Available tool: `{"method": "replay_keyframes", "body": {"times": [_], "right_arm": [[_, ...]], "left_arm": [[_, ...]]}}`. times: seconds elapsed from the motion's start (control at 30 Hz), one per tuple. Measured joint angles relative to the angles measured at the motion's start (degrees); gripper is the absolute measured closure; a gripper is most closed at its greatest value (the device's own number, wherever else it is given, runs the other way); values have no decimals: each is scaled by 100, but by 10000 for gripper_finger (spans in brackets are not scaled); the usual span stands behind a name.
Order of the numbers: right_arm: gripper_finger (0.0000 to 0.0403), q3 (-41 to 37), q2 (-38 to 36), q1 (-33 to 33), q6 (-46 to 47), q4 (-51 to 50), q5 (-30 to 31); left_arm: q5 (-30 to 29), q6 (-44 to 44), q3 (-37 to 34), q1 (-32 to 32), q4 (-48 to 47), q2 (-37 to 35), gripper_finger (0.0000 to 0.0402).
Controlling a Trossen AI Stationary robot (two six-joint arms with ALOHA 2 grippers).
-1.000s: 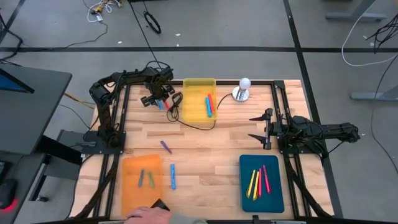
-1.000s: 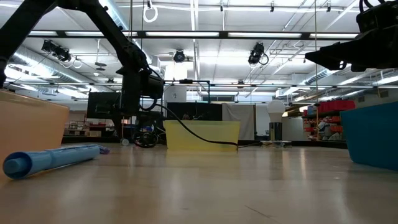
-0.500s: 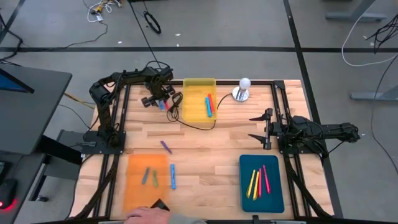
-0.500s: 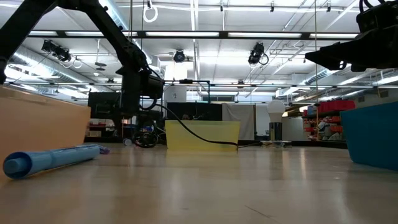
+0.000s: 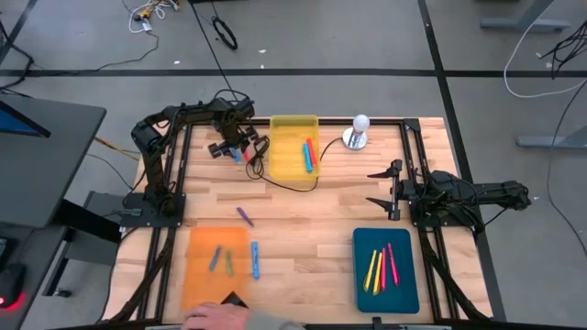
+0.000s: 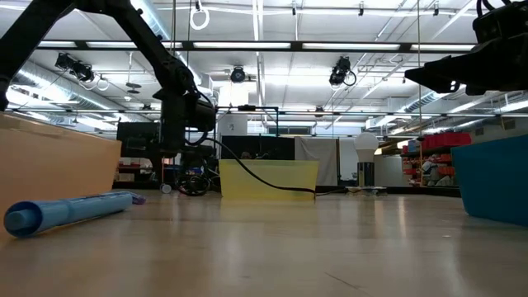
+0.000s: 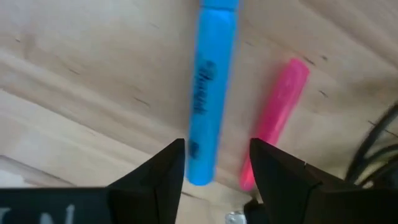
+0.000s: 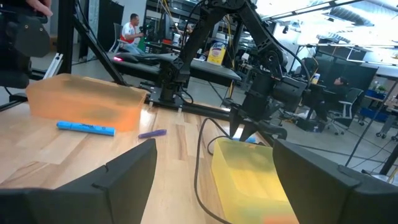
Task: Pick & Place Markers
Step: Put the top blue highlighter into the yellow bin
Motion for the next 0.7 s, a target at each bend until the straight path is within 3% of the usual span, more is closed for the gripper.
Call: {"method": "replay_keyframes", "body": {"times": [0.43, 0.7], "right_arm": [[80, 0, -1, 0, -1, 0, 0], [80, 0, -1, 0, -1, 1, 0]], "left_arm": [[-88, 2, 2, 10, -110, -6, 339], [-74, -13, 13, 10, -109, -20, 372]]}}
